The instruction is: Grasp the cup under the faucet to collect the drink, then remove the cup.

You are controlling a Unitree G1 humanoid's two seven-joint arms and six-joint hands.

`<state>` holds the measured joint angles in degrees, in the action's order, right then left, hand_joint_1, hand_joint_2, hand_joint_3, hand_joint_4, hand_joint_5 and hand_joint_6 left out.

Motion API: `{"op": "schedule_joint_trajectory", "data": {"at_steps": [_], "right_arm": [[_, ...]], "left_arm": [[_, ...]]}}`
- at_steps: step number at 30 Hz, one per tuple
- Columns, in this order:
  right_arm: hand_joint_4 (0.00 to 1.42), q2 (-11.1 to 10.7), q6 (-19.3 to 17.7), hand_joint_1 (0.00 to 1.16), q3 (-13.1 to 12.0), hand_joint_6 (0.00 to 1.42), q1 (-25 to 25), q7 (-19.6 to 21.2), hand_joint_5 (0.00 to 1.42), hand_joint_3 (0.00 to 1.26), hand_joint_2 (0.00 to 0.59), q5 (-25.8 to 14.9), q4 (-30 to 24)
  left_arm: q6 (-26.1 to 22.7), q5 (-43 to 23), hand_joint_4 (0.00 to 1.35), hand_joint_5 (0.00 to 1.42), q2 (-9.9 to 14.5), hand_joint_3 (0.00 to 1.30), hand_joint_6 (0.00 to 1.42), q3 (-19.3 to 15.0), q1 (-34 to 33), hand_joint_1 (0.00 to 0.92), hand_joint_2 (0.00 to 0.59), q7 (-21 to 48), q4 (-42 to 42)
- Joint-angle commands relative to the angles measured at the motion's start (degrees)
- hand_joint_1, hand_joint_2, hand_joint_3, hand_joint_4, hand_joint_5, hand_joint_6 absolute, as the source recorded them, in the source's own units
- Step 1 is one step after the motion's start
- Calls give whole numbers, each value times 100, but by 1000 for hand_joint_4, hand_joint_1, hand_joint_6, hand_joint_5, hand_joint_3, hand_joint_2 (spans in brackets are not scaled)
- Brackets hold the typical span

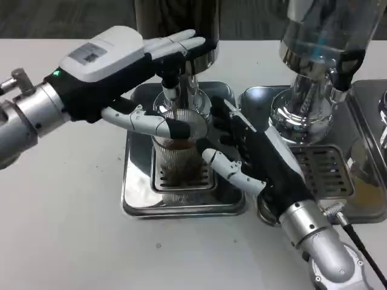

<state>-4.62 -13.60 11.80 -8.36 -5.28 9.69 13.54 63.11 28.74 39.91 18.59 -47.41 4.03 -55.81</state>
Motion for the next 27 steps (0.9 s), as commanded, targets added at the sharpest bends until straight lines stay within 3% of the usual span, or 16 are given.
{"op": "schedule_joint_trajectory", "data": {"at_steps": [1,14,27], "right_arm": [[86,31,-164,485,-37,141,-132,-65,99,66,324,-80,145],[91,81,-258,485,-95,146,-421,-120,110,66,324,-200,496],[96,117,-267,467,-131,147,-381,-100,112,76,307,-166,519]], "left_arm": [[-155,25,0,13,88,95,124,25,211,0,49,244,-133],[-167,-224,0,10,90,93,124,-42,235,0,52,435,-182],[-269,-1583,0,30,-203,123,138,-553,186,0,68,1721,-446]]}}
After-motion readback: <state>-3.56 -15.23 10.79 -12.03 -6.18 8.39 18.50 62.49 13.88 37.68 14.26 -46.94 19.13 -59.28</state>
